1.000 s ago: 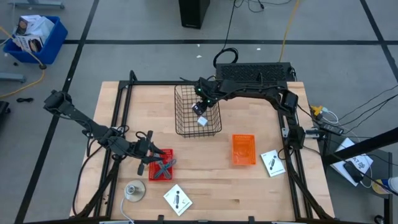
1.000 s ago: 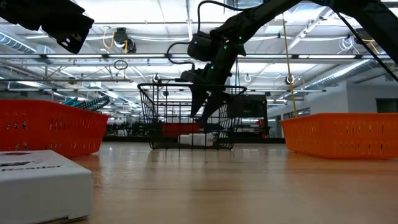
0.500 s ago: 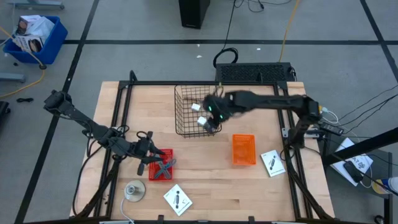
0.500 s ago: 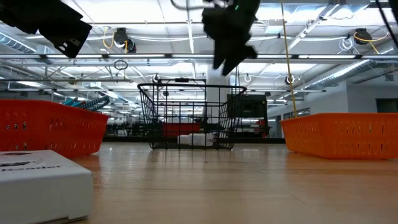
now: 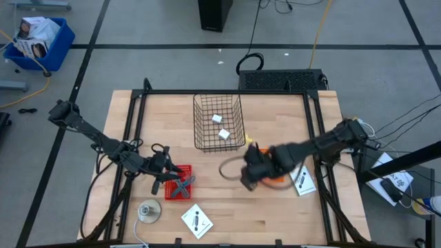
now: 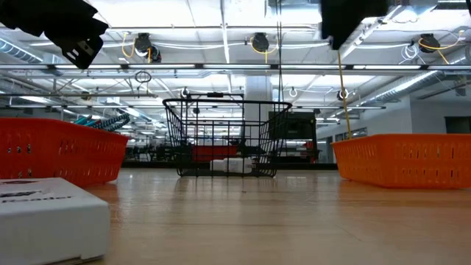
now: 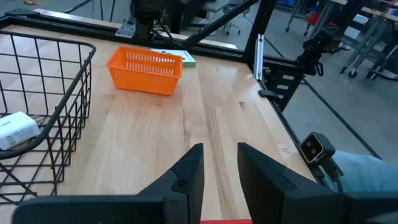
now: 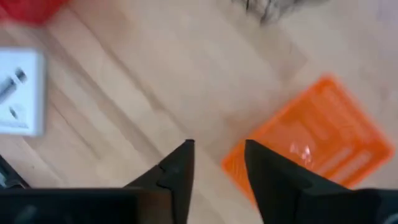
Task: Pick and place items into bin
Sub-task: Put the top white card reader box into the orange bin
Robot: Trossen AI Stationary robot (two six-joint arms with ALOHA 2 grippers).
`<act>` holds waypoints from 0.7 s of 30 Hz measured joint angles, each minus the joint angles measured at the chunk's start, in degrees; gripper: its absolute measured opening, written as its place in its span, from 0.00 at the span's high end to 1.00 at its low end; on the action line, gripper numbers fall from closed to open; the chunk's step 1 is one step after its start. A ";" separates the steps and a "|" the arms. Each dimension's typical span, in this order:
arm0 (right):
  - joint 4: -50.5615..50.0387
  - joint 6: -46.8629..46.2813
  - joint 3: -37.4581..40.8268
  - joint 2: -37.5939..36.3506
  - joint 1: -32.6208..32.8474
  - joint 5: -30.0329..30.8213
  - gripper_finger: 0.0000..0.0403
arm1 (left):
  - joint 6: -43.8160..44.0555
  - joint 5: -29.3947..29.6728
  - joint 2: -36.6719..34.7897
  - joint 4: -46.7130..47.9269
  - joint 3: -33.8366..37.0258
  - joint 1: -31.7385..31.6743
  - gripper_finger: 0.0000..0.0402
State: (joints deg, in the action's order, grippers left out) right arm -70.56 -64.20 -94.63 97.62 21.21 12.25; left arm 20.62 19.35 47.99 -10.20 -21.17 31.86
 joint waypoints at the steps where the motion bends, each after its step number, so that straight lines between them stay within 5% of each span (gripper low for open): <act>1: -0.15 -1.91 0.98 0.06 1.60 -0.02 0.70 | -0.04 0.02 0.00 -0.01 0.00 0.00 0.75; 8: 1.17 -16.48 8.77 0.13 10.14 -0.41 0.97 | -0.71 0.16 0.01 -2.28 0.00 0.00 0.75; 17: -4.94 -33.60 15.56 0.13 16.89 -2.43 0.99 | -1.07 0.26 0.00 -2.34 0.00 0.00 0.75; 21: -8.10 -41.81 18.90 0.11 18.61 -8.45 1.00 | -1.09 0.26 0.00 -2.20 0.00 0.00 0.75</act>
State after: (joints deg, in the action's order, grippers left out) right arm -78.67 -106.01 -75.73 97.74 39.83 3.79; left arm 19.53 19.62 47.99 -12.39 -21.17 31.86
